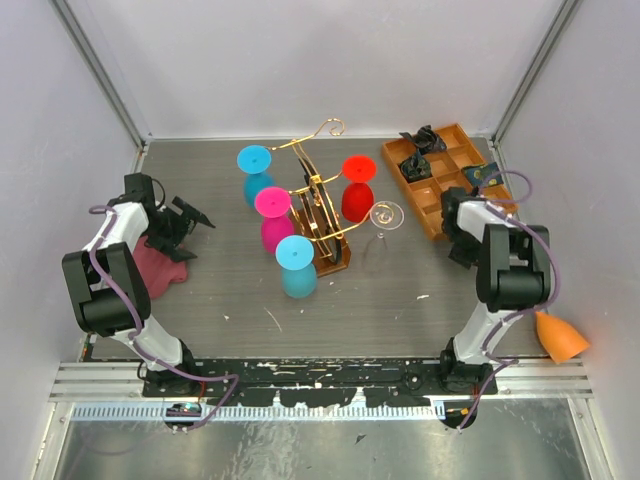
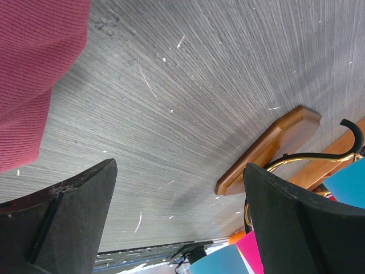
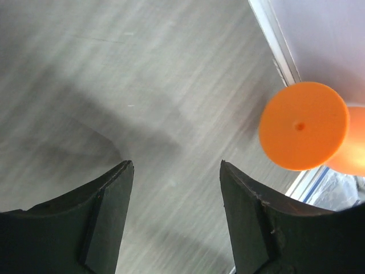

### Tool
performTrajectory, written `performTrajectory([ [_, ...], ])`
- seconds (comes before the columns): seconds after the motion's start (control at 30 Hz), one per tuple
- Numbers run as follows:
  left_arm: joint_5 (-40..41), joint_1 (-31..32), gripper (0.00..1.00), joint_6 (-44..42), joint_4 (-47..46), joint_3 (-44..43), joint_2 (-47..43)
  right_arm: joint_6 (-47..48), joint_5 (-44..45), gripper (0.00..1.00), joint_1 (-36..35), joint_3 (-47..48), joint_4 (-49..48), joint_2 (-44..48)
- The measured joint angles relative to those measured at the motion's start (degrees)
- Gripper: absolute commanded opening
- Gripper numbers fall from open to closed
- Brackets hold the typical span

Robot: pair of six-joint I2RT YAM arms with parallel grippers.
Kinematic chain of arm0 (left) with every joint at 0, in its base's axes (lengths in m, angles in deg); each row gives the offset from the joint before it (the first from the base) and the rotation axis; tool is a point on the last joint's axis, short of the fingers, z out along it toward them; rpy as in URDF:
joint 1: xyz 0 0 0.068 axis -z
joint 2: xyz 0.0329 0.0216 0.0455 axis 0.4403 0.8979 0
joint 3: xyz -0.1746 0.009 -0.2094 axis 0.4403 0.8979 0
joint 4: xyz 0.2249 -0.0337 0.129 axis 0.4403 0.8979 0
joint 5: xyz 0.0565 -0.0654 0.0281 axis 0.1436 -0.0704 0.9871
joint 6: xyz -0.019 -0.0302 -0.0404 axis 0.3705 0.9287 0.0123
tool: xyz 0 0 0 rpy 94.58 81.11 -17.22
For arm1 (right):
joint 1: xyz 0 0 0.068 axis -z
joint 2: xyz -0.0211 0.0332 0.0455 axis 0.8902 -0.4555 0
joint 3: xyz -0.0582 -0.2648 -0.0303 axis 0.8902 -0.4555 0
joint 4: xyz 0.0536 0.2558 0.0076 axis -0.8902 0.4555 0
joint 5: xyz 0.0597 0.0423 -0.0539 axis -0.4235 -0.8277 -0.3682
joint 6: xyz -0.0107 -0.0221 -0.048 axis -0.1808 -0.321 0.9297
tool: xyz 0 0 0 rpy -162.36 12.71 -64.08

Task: Take the wine glass off the wine glass rack

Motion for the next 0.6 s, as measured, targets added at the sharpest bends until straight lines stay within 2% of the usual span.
performTrajectory([
  [0.3, -0.11, 0.0, 0.99, 0.0, -0.02, 0.0, 0.2, 1.33, -2.78, 0.68, 14.01, -6.93, -0.96, 13.2],
  [0.6, -0.2, 0.02, 0.99, 0.0, 0.0, 0.0, 0.33, 1.73, -4.04, 0.66, 17.29, -7.63, -1.05, 17.4],
])
